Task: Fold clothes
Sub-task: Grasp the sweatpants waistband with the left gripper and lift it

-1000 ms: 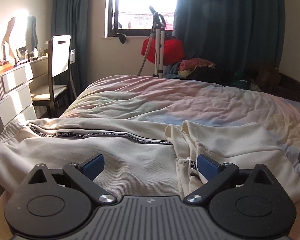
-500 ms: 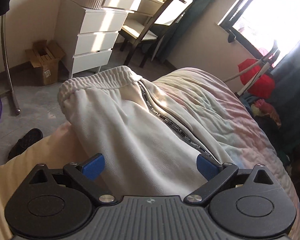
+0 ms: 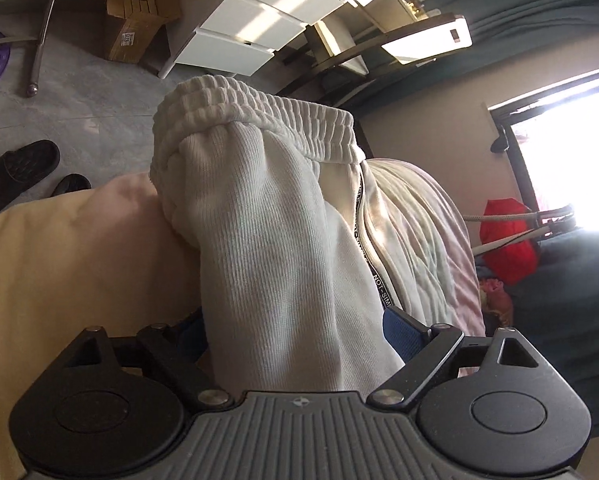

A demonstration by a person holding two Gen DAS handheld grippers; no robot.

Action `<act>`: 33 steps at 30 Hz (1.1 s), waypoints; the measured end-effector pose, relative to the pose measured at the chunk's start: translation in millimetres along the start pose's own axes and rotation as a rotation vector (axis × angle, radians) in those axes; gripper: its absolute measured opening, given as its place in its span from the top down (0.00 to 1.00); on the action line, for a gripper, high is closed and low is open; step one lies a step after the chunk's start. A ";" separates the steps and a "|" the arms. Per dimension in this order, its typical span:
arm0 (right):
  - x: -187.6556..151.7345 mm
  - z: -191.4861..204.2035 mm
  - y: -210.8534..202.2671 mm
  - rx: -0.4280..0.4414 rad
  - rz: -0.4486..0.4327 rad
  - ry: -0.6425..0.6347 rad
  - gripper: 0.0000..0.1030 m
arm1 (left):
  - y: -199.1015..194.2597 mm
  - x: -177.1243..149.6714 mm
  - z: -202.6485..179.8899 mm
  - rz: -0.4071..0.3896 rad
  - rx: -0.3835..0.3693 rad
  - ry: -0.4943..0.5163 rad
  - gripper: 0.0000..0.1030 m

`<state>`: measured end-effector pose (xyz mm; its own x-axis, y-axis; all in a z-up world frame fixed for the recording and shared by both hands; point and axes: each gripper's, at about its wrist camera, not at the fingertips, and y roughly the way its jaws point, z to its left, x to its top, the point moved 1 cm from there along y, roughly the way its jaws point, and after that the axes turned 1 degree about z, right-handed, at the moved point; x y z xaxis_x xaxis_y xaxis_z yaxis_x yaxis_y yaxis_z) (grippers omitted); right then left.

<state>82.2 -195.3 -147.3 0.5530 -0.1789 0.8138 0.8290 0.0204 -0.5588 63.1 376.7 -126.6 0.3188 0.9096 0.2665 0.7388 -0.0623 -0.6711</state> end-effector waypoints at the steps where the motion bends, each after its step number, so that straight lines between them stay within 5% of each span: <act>1: -0.4 2.5 1.9 0.000 0.002 -0.009 0.18 | 1.7 -0.5 -3.3 -0.004 0.006 0.017 0.12; 9: -1.9 18.3 11.0 -0.009 -0.042 -0.074 0.18 | 17.1 -12.2 -42.7 -0.055 0.126 0.198 0.26; 13: -4.8 18.5 25.8 -0.031 0.005 -0.074 0.18 | 23.2 -18.9 -57.3 -0.075 0.162 0.268 0.32; 24: -14.1 24.4 42.4 -0.082 0.060 -0.120 0.18 | 23.0 -31.3 -78.6 -0.208 0.207 0.498 0.81; 33: -15.2 27.8 45.0 -0.094 0.074 -0.129 0.18 | 5.0 -65.6 -122.1 -0.431 0.227 0.810 0.85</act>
<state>113.4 -164.2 -180.3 0.6234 -0.0523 0.7802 0.7775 -0.0642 -0.6256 118.4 266.6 -63.0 0.4235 0.2681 0.8653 0.7829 0.3723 -0.4985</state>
